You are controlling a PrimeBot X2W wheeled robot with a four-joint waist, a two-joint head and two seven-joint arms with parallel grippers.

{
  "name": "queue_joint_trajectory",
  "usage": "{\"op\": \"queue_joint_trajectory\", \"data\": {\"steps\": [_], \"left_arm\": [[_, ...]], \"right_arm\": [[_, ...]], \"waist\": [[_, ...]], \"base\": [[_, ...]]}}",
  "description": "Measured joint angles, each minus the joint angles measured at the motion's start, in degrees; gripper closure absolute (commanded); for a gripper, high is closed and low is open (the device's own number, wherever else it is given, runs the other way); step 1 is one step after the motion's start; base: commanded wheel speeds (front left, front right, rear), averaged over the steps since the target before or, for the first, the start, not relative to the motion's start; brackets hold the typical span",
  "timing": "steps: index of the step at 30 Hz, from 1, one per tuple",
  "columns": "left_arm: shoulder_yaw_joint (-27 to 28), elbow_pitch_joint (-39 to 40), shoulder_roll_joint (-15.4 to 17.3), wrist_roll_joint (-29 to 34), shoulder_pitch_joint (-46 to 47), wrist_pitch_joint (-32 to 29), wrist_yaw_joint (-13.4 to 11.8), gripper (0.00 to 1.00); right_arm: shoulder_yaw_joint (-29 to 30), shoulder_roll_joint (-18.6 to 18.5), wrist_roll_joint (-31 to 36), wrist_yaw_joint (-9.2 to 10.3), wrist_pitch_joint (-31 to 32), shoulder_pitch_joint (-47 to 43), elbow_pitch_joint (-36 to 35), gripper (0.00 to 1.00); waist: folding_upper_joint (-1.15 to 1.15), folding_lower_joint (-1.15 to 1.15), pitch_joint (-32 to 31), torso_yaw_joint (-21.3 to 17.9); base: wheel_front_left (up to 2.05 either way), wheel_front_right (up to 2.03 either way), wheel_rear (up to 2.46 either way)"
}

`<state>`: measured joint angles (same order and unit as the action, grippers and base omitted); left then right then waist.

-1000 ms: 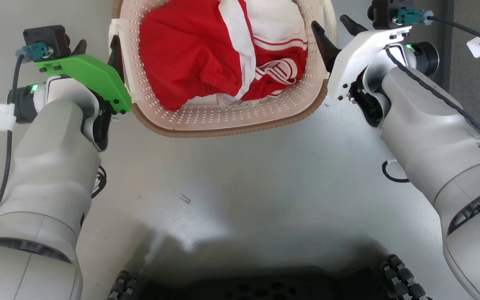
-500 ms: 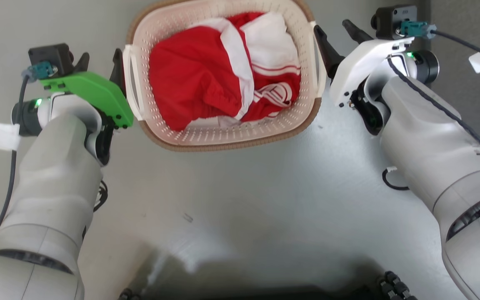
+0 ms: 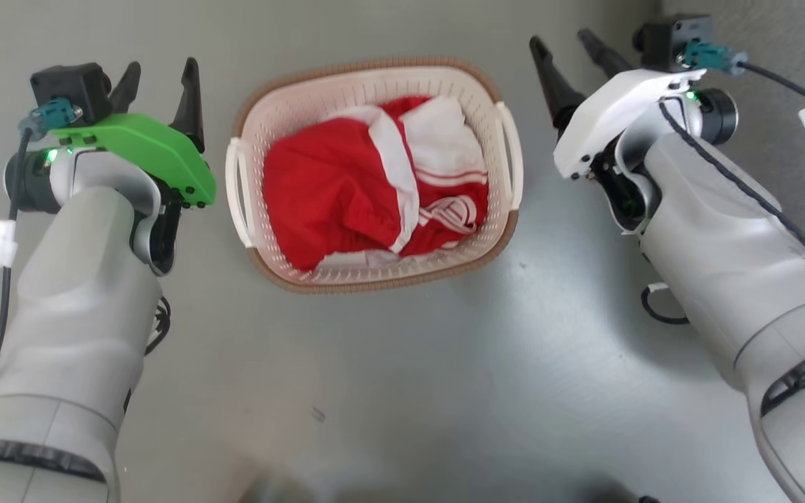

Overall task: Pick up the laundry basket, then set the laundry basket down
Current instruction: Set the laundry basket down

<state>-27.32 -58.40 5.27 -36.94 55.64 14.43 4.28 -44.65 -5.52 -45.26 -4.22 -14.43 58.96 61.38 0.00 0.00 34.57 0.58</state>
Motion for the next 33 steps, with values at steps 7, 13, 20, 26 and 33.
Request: {"op": "queue_joint_trajectory", "data": {"steps": [7,13,20,26,33], "left_arm": [[1.86,6.43,1.13,2.87,-4.81,0.00,-1.37,0.00],[4.26,14.00,1.81,6.06,-9.35,0.00,-2.78,0.00],[6.53,22.17,2.57,9.60,-16.09,0.00,-4.67,0.00],[7.60,27.65,2.69,11.63,-21.87,0.01,-5.82,0.00],[8.65,32.79,2.60,13.96,-28.77,0.01,-6.92,0.00]], "right_arm": [[3.67,-1.90,2.38,2.32,0.00,-3.67,-5.86,0.00],[6.94,-2.77,5.60,4.37,0.00,-8.04,-12.65,0.00],[10.05,-3.20,9.71,6.76,-0.01,-14.36,-19.83,0.00],[12.25,-3.48,12.27,7.82,-0.01,-19.72,-25.04,0.00],[14.07,-4.05,15.18,8.43,-0.01,-25.78,-30.07,0.00]], "waist": [[0.00,0.00,-4.64,-0.24],[0.00,0.00,-9.19,-0.52],[0.00,0.00,-14.11,-1.09],[0.00,0.00,-17.54,-1.72],[0.00,0.00,-21.29,-2.37]], "base": [[0.00,0.00,0.00],[0.00,0.00,0.00],[0.00,0.00,0.00],[0.00,0.00,0.00],[0.00,0.00,0.00]]}}
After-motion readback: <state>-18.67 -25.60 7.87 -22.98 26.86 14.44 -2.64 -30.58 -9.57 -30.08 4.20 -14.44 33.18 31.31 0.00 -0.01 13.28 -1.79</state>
